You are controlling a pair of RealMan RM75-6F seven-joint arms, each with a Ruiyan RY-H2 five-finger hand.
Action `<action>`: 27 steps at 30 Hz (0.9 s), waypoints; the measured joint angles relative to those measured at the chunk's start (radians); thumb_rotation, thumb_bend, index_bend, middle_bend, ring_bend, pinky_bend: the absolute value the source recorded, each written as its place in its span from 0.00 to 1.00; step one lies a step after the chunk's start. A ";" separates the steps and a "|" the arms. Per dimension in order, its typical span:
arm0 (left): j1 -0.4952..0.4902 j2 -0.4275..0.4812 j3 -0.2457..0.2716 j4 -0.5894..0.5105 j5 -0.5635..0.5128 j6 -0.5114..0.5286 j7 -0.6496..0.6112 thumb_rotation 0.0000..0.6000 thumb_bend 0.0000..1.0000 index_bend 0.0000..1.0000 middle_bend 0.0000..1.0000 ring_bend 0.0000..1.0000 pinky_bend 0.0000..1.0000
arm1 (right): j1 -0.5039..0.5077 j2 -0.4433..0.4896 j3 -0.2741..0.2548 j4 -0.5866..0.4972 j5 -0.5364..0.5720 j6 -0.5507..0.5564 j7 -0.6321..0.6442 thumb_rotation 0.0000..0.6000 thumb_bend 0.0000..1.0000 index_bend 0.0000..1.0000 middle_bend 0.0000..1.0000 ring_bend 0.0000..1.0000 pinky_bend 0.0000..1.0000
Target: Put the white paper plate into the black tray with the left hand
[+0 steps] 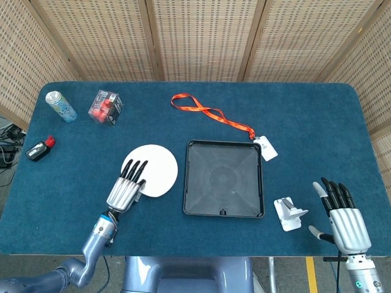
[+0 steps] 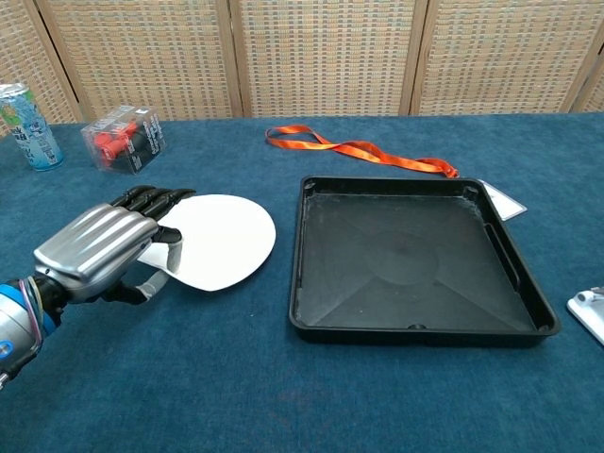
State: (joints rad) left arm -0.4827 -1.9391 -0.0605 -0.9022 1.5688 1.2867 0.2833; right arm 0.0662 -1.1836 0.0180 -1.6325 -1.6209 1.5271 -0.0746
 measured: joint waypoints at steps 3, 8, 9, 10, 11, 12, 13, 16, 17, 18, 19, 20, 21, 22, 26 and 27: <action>0.002 -0.013 -0.004 0.019 0.005 0.029 -0.015 1.00 0.48 0.73 0.00 0.00 0.00 | 0.000 0.000 0.001 0.001 0.000 0.001 0.002 1.00 0.14 0.00 0.00 0.00 0.00; 0.004 -0.027 -0.009 0.044 0.017 0.077 -0.047 1.00 0.48 0.74 0.00 0.00 0.00 | 0.000 0.000 0.001 -0.001 -0.001 0.002 0.002 1.00 0.14 0.00 0.00 0.00 0.00; 0.003 -0.028 -0.011 0.047 0.020 0.086 -0.051 1.00 0.48 0.74 0.00 0.00 0.00 | 0.000 0.000 0.001 -0.001 -0.001 0.002 0.002 1.00 0.14 0.00 0.00 0.00 0.00; 0.001 -0.029 -0.014 0.049 0.023 0.096 -0.054 1.00 0.48 0.75 0.00 0.00 0.00 | 0.000 0.000 0.001 -0.001 0.000 0.003 0.002 1.00 0.14 0.00 0.00 0.00 0.00; -0.001 -0.029 -0.017 0.050 0.026 0.106 -0.058 1.00 0.48 0.75 0.00 0.00 0.00 | -0.001 0.000 0.002 -0.001 0.000 0.003 0.002 1.00 0.14 0.00 0.00 0.00 0.00; -0.005 -0.029 -0.023 0.051 0.030 0.119 -0.063 1.00 0.48 0.76 0.00 0.00 0.00 | -0.001 0.000 0.002 -0.001 0.001 0.003 0.003 1.00 0.14 0.00 0.00 0.00 0.00; -0.009 -0.028 -0.028 0.051 0.033 0.128 -0.066 1.00 0.48 0.77 0.00 0.00 0.00 | -0.001 0.000 0.002 -0.001 0.001 0.003 0.003 1.00 0.14 0.00 0.00 0.00 0.00; -0.023 -0.023 -0.042 0.045 0.043 0.152 -0.073 1.00 0.48 0.80 0.00 0.00 0.00 | -0.001 0.000 0.003 -0.001 0.002 0.005 0.005 1.00 0.14 0.00 0.00 0.00 0.00; -0.032 -0.019 -0.049 0.040 0.050 0.164 -0.076 1.00 0.48 0.81 0.00 0.00 0.00 | -0.001 0.000 0.004 0.000 0.002 0.006 0.007 1.00 0.14 0.00 0.00 0.00 0.00; -0.039 -0.017 -0.055 0.037 0.056 0.175 -0.078 1.00 0.48 0.81 0.00 0.00 0.00 | -0.001 -0.001 0.005 0.001 0.002 0.008 0.011 1.00 0.14 0.00 0.00 0.00 0.00; -0.049 -0.014 -0.062 0.033 0.064 0.188 -0.080 1.00 0.48 0.82 0.00 0.00 0.00 | -0.002 -0.002 0.006 0.003 0.002 0.009 0.015 1.00 0.14 0.00 0.00 0.00 0.00; -0.066 -0.010 -0.072 0.028 0.078 0.209 -0.082 1.00 0.48 0.82 0.00 0.00 0.00 | -0.002 -0.003 0.007 0.006 0.003 0.010 0.017 1.00 0.14 0.00 0.00 0.00 0.00; -0.081 -0.007 -0.081 0.024 0.089 0.223 -0.082 1.00 0.48 0.82 0.00 0.00 0.00 | -0.002 -0.003 0.009 0.010 0.007 0.011 0.019 1.00 0.14 0.00 0.00 0.00 0.00; -0.098 -0.004 -0.091 0.020 0.098 0.236 -0.083 1.00 0.48 0.82 0.01 0.00 0.00 | -0.002 -0.004 0.011 0.013 0.011 0.011 0.022 1.00 0.14 0.00 0.00 0.00 0.00; -0.167 0.003 -0.130 0.001 0.133 0.269 -0.089 1.00 0.48 0.83 0.02 0.00 0.00 | -0.002 -0.005 0.018 0.024 0.029 0.008 0.031 1.00 0.14 0.00 0.00 0.00 0.00; -0.178 0.002 -0.136 0.000 0.138 0.274 -0.091 1.00 0.48 0.83 0.02 0.00 0.00 | -0.002 -0.006 0.020 0.028 0.034 0.006 0.034 1.00 0.14 0.00 0.00 0.00 0.00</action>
State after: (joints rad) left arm -0.6609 -1.9367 -0.1968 -0.9024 1.7068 1.5608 0.1922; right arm 0.0643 -1.1892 0.0382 -1.6049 -1.5869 1.5331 -0.0402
